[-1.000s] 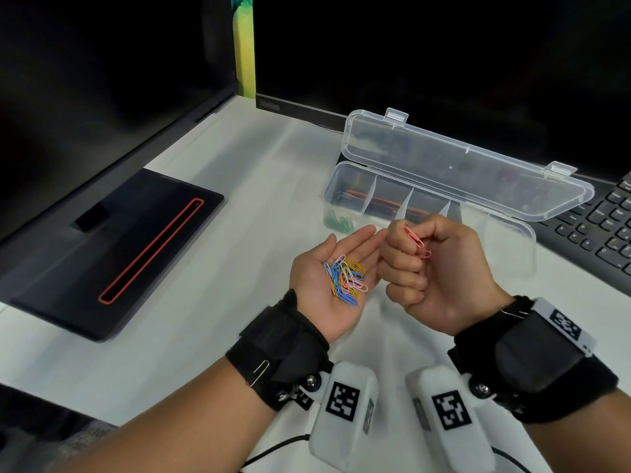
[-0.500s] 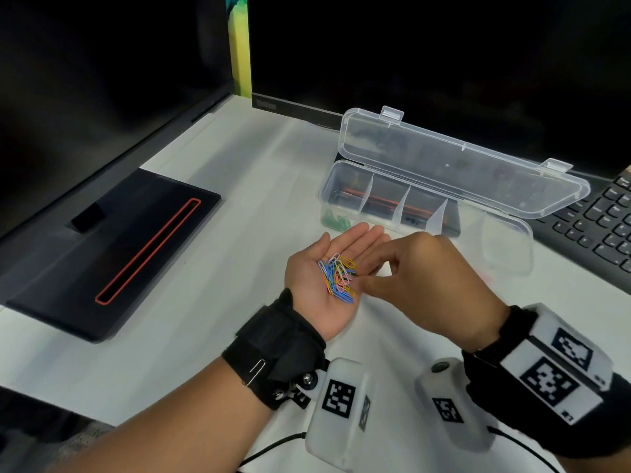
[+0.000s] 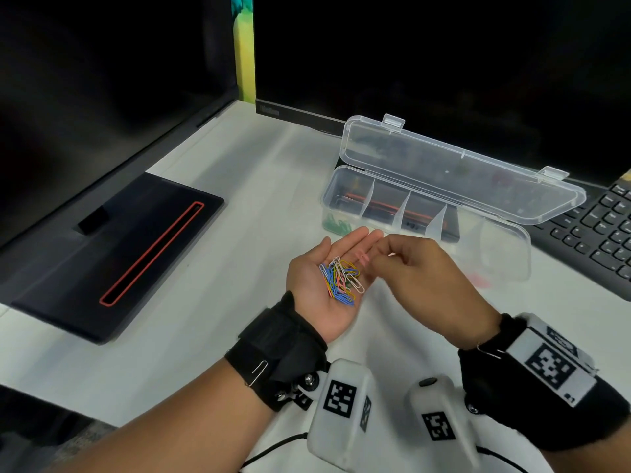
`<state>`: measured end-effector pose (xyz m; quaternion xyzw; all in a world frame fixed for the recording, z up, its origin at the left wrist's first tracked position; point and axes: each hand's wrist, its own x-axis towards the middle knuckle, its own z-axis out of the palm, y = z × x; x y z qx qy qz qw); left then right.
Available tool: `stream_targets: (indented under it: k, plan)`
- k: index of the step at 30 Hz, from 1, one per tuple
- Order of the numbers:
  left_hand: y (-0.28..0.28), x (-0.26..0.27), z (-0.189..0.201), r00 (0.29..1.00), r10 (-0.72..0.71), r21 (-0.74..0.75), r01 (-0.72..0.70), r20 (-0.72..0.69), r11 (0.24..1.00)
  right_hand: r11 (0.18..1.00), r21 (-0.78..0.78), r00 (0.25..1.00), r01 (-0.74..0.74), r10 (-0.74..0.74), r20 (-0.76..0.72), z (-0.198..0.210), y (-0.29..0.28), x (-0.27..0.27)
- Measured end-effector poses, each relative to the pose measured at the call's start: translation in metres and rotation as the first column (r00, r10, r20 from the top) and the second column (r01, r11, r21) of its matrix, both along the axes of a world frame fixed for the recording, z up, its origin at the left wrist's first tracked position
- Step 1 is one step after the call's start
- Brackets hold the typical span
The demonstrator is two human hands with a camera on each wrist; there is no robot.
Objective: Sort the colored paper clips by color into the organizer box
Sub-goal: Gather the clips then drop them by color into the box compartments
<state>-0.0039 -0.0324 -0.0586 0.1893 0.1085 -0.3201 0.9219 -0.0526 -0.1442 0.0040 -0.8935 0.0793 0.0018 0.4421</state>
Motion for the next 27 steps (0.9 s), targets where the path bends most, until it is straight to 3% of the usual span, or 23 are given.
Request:
stream_targets:
  k: [3,6,8,11,19,22,24,25,27]
  plan:
    - [0.0,0.0,0.0,1.0,0.002,-0.01,-0.002,-0.013,1.0,0.931,0.35,0.989,0.103,-0.059,-0.133,0.001,-0.002,-0.001]
    - [0.0,0.0,-0.001,1.0,-0.001,0.0,0.001,-0.011,1.0,0.693,0.712,0.97,0.116,0.075,-0.231,0.001,-0.006,-0.002]
    - [0.001,0.0,-0.001,1.0,0.002,0.002,-0.002,-0.014,1.0,0.541,0.836,0.967,0.091,0.152,-0.204,0.001,-0.008,-0.002]
    - [0.001,-0.001,-0.001,1.0,0.001,-0.002,-0.001,-0.009,1.0,0.418,0.901,0.967,0.115,0.161,-0.198,-0.001,-0.011,-0.002]
    - [0.001,-0.003,-0.001,1.0,0.008,-0.015,-0.008,-0.01,1.0,0.303,0.912,0.961,0.276,-0.111,-0.254,-0.006,-0.009,0.006]
    - [0.001,-0.003,0.0,1.0,0.009,-0.023,-0.009,-0.013,1.0,0.32,0.903,0.957,0.288,-0.129,-0.259,-0.008,-0.009,0.008]
    - [0.001,-0.002,0.0,1.0,0.006,-0.015,-0.006,-0.018,1.0,0.414,0.868,0.962,0.274,-0.106,-0.253,-0.005,-0.008,0.007]
    - [0.001,-0.002,0.0,1.0,0.003,-0.006,-0.004,-0.023,1.0,0.508,0.822,0.966,0.256,-0.097,-0.241,-0.002,-0.006,0.005]
    - [0.001,-0.001,0.0,1.0,-0.006,0.016,0.006,-0.029,1.0,0.815,0.559,0.984,0.154,-0.076,-0.161,0.004,-0.001,0.002]
